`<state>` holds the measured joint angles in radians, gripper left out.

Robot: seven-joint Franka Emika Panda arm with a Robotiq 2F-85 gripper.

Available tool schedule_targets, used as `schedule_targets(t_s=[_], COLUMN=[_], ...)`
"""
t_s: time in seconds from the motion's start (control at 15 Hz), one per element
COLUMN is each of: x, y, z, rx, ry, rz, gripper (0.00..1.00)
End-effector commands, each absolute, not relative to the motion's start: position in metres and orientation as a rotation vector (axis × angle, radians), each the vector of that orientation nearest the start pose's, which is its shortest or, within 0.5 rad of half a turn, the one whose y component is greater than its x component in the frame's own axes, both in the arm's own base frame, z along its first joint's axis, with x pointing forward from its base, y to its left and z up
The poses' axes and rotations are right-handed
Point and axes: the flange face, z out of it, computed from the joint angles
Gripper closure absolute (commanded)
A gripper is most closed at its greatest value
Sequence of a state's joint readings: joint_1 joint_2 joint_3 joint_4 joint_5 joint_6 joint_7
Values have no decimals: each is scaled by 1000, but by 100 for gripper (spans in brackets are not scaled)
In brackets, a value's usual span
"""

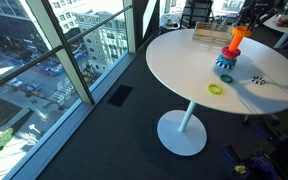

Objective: Put the orange ring around the orange rod

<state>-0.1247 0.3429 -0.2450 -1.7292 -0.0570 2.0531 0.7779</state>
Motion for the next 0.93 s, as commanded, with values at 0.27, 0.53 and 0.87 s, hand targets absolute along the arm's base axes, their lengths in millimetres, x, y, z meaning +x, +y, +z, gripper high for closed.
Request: schedule_targets(t_s=[0.27, 0.53, 0.87], x=[601, 599, 597], y=[-233, -236, -237], z=[387, 381, 374], rx=[-2732, -2718, -2698], ry=[1766, 1770, 1778], rz=[-38, -20, 5], gripper=[95, 95, 84])
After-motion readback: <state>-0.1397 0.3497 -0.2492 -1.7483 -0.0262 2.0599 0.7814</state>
